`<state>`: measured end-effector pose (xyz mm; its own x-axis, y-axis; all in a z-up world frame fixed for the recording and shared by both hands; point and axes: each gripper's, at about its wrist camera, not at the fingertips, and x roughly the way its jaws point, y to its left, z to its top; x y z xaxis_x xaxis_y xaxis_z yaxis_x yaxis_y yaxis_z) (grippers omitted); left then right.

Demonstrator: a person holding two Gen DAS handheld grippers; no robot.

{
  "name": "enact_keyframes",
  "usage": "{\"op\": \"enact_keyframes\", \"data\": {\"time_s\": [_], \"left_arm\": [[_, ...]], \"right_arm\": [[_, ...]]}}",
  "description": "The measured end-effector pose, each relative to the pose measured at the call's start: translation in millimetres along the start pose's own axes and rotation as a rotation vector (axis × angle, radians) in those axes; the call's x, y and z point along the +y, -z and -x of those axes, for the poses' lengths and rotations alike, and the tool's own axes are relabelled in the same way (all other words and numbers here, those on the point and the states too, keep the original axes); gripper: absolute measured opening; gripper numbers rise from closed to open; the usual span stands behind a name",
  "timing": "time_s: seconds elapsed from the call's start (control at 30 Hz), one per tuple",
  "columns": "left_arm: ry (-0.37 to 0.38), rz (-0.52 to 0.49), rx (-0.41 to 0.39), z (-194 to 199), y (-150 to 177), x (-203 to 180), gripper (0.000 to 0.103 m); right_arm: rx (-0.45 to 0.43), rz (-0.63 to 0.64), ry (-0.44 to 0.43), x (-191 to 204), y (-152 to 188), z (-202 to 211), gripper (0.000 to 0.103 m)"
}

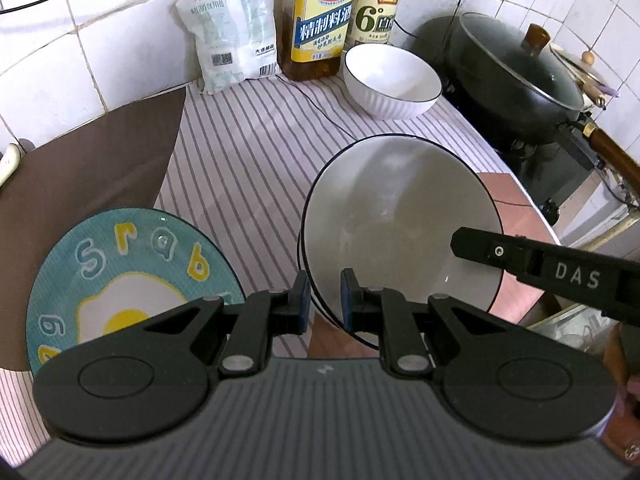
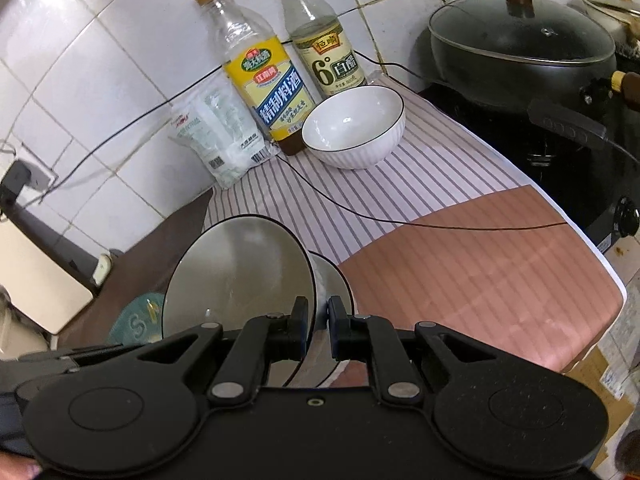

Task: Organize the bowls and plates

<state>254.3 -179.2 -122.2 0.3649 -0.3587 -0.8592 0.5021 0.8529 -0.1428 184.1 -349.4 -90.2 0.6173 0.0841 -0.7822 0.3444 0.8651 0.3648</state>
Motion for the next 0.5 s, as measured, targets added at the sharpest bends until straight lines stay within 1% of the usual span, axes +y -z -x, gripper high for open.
{"op": "enact_keyframes", "data": {"time_s": [0.2,0.4,0.5], "left_arm": [[-0.047,-0.034,0.03,-8.6,4.5,-6.0,0.014],[-0.067,-0.052,0.033,-12.0,3.6,-9.1,0.014],[-0.08,-0.055,0.04,-14.7,2.5,-10.1,0.014]], "right_arm": [[0.006,0.065,0.017,3.6,5.9,-5.8,0.014],[0.007,0.085,0.015,0.9,6.8,-10.2,0.014],[0.006,0.127,0.038,5.7,9.1,-13.6,0.014]]}}
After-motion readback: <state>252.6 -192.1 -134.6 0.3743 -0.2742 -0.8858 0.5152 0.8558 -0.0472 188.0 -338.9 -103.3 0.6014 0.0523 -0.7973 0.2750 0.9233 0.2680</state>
